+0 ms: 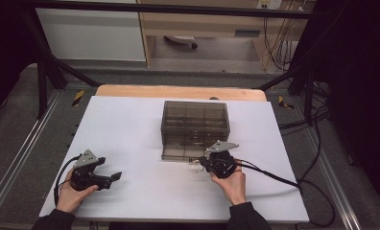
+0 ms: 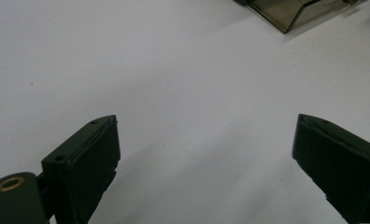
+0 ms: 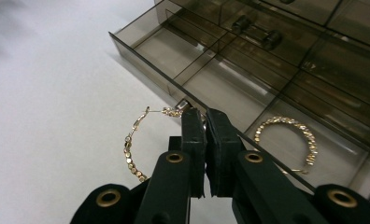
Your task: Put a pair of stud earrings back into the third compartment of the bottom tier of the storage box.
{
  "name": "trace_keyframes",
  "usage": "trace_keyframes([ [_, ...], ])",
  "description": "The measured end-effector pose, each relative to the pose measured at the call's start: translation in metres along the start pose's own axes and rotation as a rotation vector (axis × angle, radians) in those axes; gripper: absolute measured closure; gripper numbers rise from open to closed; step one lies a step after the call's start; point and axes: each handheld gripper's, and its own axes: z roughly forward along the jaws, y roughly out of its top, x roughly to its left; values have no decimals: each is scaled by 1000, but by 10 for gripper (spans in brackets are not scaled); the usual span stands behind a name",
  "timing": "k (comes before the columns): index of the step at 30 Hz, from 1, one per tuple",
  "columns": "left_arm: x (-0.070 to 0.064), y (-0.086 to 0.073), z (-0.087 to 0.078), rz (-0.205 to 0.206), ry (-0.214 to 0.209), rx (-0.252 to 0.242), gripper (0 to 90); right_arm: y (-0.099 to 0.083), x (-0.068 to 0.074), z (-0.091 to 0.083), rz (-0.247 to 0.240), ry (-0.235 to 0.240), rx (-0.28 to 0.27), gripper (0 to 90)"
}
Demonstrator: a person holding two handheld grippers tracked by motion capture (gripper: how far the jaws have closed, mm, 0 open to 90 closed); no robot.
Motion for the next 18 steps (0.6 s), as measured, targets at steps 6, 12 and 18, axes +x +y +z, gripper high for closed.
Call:
trace_keyframes([
  [6, 0, 0, 0, -1, 0, 0, 76, -1, -8, -5, 14, -9, -8, 873],
  [12, 0, 0, 0, 0, 0, 0, 76, -1, -17, -12, 24, -28, -23, 873],
  [18, 0, 0, 0, -1, 0, 1, 76, -1, -26, -16, 32, -47, -23, 873],
])
